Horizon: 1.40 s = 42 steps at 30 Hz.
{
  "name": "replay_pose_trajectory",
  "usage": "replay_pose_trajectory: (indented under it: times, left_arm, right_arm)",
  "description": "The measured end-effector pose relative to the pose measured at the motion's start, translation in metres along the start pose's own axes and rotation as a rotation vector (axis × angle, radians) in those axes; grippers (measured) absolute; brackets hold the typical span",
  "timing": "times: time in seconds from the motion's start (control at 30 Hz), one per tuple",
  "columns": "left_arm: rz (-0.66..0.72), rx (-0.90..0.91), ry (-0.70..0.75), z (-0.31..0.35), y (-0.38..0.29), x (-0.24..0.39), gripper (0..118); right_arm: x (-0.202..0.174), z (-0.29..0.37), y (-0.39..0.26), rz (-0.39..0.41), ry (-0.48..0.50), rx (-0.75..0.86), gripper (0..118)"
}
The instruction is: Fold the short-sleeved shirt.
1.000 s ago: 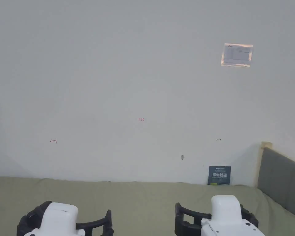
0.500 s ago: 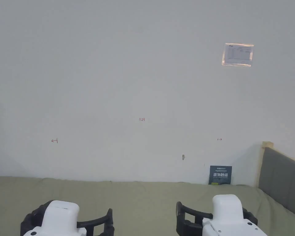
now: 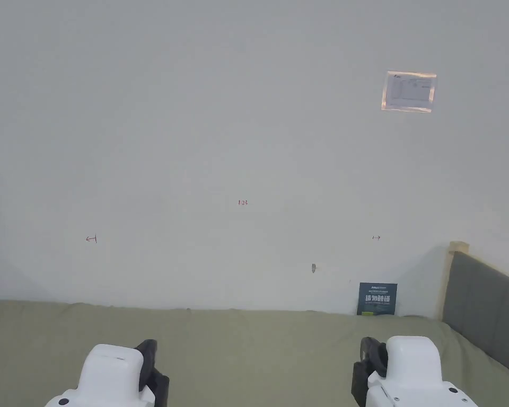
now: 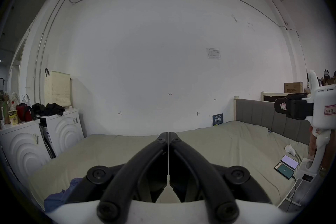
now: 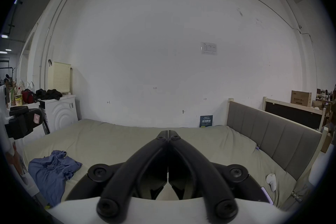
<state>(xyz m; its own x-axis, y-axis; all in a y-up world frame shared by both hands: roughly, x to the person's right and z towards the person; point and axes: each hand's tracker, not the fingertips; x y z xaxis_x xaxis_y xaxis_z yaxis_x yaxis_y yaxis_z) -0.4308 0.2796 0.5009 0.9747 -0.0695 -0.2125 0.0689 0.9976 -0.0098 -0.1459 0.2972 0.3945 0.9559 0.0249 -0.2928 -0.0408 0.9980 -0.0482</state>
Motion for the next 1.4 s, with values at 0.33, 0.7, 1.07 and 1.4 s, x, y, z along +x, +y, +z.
replay_pose_trajectory:
  times: [0.33, 0.7, 1.07, 1.4]
  left_arm:
    - [0.0, -0.008, -0.035, -0.003, 0.0, 0.005, 0]
    - [0.057, -0.027, -0.012, 0.001, 0.002, -0.014, 0]
    - [0.051, -0.101, 0.284, 0.059, -0.013, -0.116, 0]
    - [0.068, -0.222, 0.399, 0.09, -0.04, -0.185, 0]
  right_arm:
    - [-0.003, 0.0, -0.001, 0.02, 0.008, -0.001, 0]
    - [-0.007, 0.001, -0.004, 0.049, 0.032, -0.008, 0]
    - [-0.129, -0.017, -0.009, 0.023, 0.419, -0.065, 0]
    - [-0.202, -0.01, -0.037, 0.005, 0.592, -0.126, 1]
